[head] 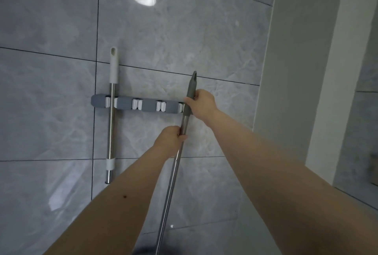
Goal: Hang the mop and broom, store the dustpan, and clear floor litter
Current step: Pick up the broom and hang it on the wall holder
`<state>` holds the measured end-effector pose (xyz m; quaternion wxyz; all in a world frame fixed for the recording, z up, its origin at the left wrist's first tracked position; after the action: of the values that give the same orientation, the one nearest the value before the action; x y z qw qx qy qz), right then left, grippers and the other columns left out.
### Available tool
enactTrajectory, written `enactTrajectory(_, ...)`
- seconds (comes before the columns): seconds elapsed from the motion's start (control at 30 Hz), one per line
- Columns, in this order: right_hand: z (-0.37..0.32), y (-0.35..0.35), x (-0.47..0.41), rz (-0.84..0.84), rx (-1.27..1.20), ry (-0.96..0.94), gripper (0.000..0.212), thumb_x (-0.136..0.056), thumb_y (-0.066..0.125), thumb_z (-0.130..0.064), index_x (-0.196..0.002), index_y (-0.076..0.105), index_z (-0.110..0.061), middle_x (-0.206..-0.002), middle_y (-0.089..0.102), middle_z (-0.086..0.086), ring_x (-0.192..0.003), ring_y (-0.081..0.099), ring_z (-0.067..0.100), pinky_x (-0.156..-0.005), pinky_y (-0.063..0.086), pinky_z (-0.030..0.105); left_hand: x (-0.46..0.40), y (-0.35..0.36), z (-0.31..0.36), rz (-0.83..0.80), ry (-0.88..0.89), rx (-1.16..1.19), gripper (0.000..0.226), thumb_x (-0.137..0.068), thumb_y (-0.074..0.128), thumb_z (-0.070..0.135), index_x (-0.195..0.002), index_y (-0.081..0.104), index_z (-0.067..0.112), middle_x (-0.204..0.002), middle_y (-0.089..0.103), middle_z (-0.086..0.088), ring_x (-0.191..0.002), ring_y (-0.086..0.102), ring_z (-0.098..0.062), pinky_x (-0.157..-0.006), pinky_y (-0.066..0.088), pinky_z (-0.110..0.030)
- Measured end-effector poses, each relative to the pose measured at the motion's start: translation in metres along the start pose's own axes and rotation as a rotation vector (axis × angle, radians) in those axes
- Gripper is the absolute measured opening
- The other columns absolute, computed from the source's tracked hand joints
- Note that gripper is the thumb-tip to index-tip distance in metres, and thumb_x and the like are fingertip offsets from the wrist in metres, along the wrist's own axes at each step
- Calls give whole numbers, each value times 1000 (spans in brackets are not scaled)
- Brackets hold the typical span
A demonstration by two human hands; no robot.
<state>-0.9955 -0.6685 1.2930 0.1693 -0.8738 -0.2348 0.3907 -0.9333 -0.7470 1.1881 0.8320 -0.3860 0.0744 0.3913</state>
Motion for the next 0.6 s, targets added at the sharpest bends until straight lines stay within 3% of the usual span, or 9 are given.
enactTrajectory(0.1, 6, -1, -16, 11, -5, -8, 29, -91, 59, -21, -108, 59, 2, -91, 53, 8, -86, 55, 23, -74, 50, 33, -16, 1, 1, 13, 16, -33, 25, -93, 54, 19, -89, 62, -4, -76, 51, -7, -77, 50, -21, -69, 38, -27)
enactTrajectory(0.23, 12, -1, -33, 16, -36, -11, 23, -92, 57, -21, -104, 59, -2, -82, 52, 3, -83, 51, 20, -65, 41, 27, -35, 0, 0, 46, 18, -44, 30, -93, 54, 19, -66, 47, 10, -68, 49, -4, -74, 51, -22, -67, 39, -28)
enactTrajectory(0.33, 13, 2, -49, 33, -47, -20, 27, -92, 57, -21, -107, 59, 1, -82, 53, 4, -86, 51, 20, -72, 47, 32, -45, -2, -1, 88, 22, -33, 35, -94, 53, 19, -61, 45, 11, -70, 55, -14, -79, 59, -35, -68, 44, -34)
enactTrajectory(0.43, 11, 7, -65, 41, -75, -33, 30, -92, 57, -20, -111, 60, 3, -91, 53, 8, -87, 52, 20, -79, 48, 33, -51, -7, -1, 153, 53, 12, 31, -95, 52, 23, -81, 60, -4, -90, 64, -30, -88, 63, -40, -76, 50, -42)
enactTrajectory(0.53, 10, 10, -76, 46, -83, -52, 28, -92, 56, -20, -108, 62, 3, -89, 54, 7, -86, 52, 19, -74, 43, 28, -59, -8, -9, 202, 37, 55, 44, -94, 54, 26, -56, 50, 5, -58, 53, -14, -68, 56, -31, -64, 43, -35)
enactTrajectory(0.6, 11, 13, -81, 53, -100, -64, 27, -92, 57, -20, -106, 63, 2, -84, 55, 4, -85, 53, 19, -76, 46, 30, -62, -7, -13, 227, 21, 76, 51, -93, 55, 27, -47, 37, 14, -49, 40, -1, -62, 49, -22, -60, 36, -28)
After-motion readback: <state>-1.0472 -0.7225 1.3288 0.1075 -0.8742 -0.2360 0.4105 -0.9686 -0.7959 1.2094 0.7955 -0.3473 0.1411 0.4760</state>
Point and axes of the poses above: each hand's wrist, its own x-axis away from the middle knuckle, its own y-axis out of the palm, z = x × y, the point moved 7 cm from there along -x, towards the middle knuckle
